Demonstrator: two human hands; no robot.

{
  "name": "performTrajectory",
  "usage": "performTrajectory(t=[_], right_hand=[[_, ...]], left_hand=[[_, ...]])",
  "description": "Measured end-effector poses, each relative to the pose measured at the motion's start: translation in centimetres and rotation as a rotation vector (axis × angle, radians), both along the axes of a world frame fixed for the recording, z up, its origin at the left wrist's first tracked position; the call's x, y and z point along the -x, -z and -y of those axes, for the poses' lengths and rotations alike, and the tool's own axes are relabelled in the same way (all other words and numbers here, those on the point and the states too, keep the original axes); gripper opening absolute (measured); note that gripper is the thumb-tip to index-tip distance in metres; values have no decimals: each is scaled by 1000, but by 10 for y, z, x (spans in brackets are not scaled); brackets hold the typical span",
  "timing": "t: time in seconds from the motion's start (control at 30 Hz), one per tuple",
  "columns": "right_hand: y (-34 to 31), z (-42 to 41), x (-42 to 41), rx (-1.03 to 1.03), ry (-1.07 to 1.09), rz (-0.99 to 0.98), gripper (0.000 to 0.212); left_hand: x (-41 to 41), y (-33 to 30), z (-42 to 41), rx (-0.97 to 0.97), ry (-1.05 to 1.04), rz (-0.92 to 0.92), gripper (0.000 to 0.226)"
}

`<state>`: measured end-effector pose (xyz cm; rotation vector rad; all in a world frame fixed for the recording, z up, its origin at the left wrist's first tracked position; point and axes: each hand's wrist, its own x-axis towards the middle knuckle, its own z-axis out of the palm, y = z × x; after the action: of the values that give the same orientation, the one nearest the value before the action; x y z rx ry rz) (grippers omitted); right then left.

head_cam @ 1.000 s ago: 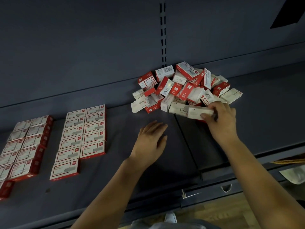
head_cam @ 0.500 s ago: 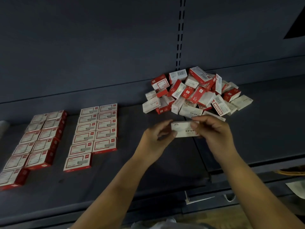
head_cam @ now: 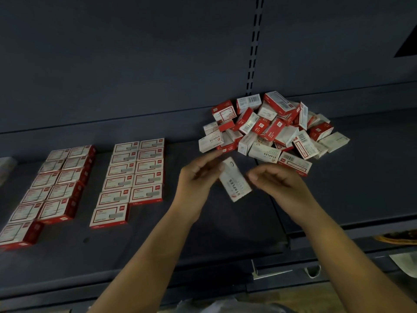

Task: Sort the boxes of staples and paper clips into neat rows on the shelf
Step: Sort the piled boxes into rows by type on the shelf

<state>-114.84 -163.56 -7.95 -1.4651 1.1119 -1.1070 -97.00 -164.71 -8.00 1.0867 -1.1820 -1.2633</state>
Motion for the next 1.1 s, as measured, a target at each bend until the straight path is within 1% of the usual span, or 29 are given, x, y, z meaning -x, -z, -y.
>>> performTrajectory(t=[0.03, 0.1, 0.17, 0.27, 0.4, 0.57, 0.67, 0.73, 0.87, 0.93, 1.03, 1.1], right_hand=[[-1, 0, 0, -2, -47, -23, 15], [-4, 3, -2, -15, -135, -73, 37], [-7, 4, -5, -24, -185, -114, 53], [-10, 3, -10, -45, -258, -164, 64], [-15, -2, -20, -62, -293, -185, 56], [-11, -1, -38, 33, -161, -124, 48], [-7, 1, -49, 57, -94, -108, 48], [-7, 2, -62, 71, -95, -96, 48], [-9, 0, -100, 82, -114, -113, 48], [-12, 0, -122, 86, -117, -144, 50], [-16, 0, -161, 68, -166, -221, 52], [-18, -1, -191, 58, -192, -281, 57]], left_hand=[[-1, 0, 0, 15, 4, 0, 32], [-4, -1, -1, 38, 21, 18, 35], [-6, -3, -3, 60, 53, 40, 38], [-9, -4, -5, 59, 98, 79, 45], [-18, -7, -7, 36, 122, 154, 56], [-46, -7, -15, 60, 187, 190, 57], [-70, -9, -24, 96, 221, 260, 63], [-86, -8, -29, 100, 201, 300, 58], [-122, -4, -32, 161, 92, 377, 51], [-144, -6, -34, 182, 69, 410, 49], [-184, -10, -41, 164, 62, 417, 46], [-216, -11, -46, 147, 47, 416, 45]])
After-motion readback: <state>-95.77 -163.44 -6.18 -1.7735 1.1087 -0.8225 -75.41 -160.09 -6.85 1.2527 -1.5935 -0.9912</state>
